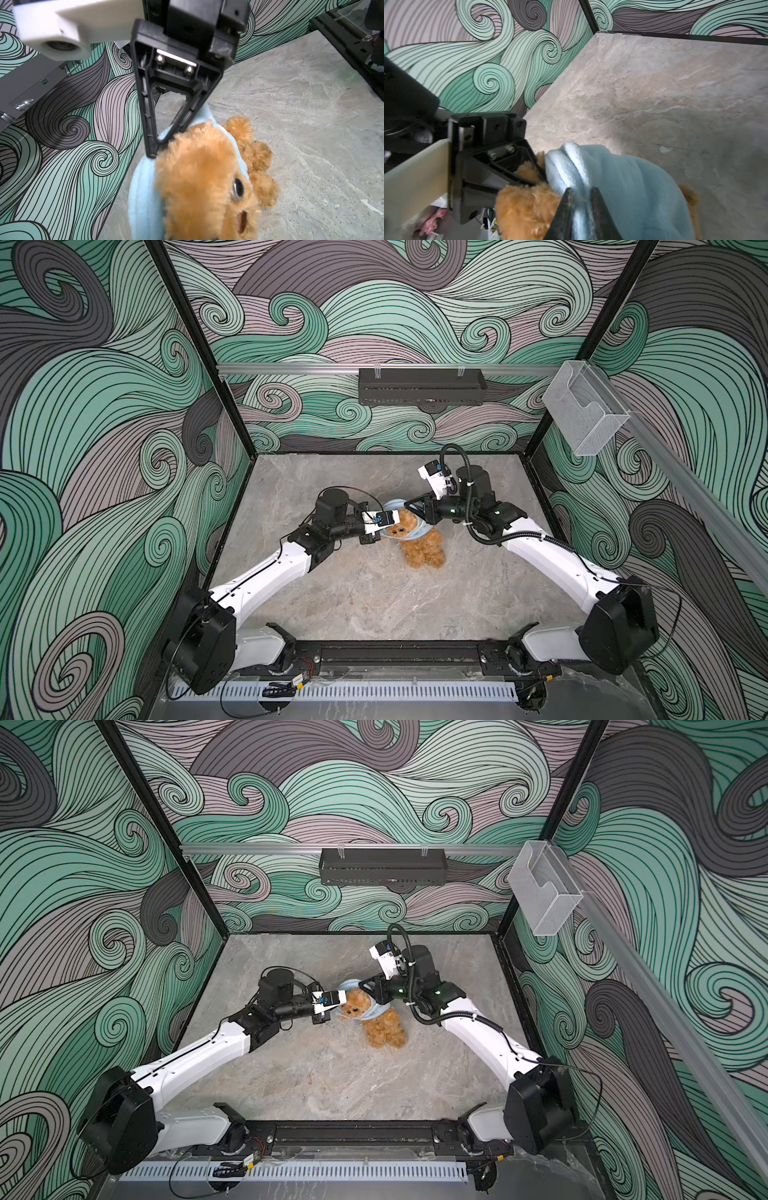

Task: Dress the teddy bear

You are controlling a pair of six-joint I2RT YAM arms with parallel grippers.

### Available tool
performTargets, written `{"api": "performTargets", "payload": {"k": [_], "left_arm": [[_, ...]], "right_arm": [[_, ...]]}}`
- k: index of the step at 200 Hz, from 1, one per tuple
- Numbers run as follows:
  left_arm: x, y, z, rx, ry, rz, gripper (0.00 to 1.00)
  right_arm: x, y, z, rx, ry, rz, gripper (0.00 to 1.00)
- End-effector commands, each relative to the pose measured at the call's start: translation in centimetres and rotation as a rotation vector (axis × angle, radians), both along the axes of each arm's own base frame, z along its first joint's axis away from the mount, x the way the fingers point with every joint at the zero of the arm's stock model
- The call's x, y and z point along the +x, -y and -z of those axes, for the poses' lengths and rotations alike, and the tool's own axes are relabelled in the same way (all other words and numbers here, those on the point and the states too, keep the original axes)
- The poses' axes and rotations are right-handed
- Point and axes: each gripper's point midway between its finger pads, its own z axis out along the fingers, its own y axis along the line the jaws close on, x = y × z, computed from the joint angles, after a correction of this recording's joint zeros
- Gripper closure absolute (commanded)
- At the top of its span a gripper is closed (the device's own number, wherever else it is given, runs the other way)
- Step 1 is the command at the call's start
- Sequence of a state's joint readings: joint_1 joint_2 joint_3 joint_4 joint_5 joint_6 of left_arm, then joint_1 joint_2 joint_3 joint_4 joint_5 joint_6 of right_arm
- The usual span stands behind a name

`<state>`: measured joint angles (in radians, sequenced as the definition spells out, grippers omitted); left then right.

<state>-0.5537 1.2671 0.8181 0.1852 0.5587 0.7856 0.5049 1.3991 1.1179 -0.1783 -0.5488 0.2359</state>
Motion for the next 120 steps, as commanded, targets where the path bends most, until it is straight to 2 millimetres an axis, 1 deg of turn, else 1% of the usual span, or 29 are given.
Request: {"api": "performTargets", "payload": {"k": [1, 14, 18, 36, 49, 62, 74, 81, 83, 85, 99, 103, 109, 112, 120], "left_arm": [[-1.2, 0.2, -3.7, -0.08, 0.088, 0.033, 1.0], [-1.3, 0.0, -4.2, -0.115, 0.084, 0.017, 1.0], [-1.3, -0.2, -4.4, -0.124, 0.079, 0.006, 1.0], [-0.8, -1.0, -5.3, -0.174, 0.025, -0.08, 1.0], [-0.5, -1.6, -5.6, -0.211, -0.021, -0.139, 1.0], [0.0, -2.2, -5.5, -0.242, -0.072, -0.196, 1.0], [0.6, -2.7, -5.1, -0.261, -0.145, -0.264, 1.0], [1.2, -3.2, -4.7, -0.273, -0.196, -0.319, 1.0], [1.3, -3.3, -4.6, -0.276, -0.208, -0.332, 1.0], [1.5, -3.5, -4.5, -0.279, -0.222, -0.35, 1.0], [2.6, -4.5, -3.8, -0.326, -0.343, -0.479, 1.0], [2.9, -4.9, -3.9, -0.346, -0.375, -0.515, 1.0], [3.5, -5.5, -3.8, -0.385, -0.425, -0.585, 1.0], [3.8, -5.9, -3.8, -0.409, -0.454, -0.624, 1.0], [4.7, -7.1, -3.9, -0.493, -0.539, -0.741, 1.0]], "right_arm": [[2.4, 3.5, 4.0, -0.142, -0.127, 0.183, 0.88], [3.1, 4.6, 5.1, -0.167, -0.169, 0.227, 0.9], [2.9, 5.2, 5.8, -0.186, -0.198, 0.241, 0.9], [3.7, 7.1, 7.1, -0.235, -0.232, 0.303, 0.89], [4.3, 8.3, 7.7, -0.265, -0.243, 0.331, 0.88], [4.7, 9.0, 7.5, -0.275, -0.24, 0.336, 0.84], [4.9, 9.0, 6.1, -0.259, -0.2, 0.319, 0.75], [5.0, 8.7, 4.5, -0.238, -0.151, 0.298, 0.66], [5.0, 8.6, 4.4, -0.236, -0.147, 0.296, 0.66], [5.0, 8.4, 3.6, -0.221, -0.125, 0.287, 0.63], [4.8, 7.8, 0.3, -0.148, -0.021, 0.263, 0.51], [4.6, 7.6, -0.8, -0.123, 0.019, 0.258, 0.49], [4.2, 7.2, -1.7, -0.096, 0.059, 0.248, 0.48], [3.9, 6.8, -2.6, -0.075, 0.092, 0.239, 0.46], [3.0, 6.0, -3.4, -0.041, 0.141, 0.217, 0.45]]}}
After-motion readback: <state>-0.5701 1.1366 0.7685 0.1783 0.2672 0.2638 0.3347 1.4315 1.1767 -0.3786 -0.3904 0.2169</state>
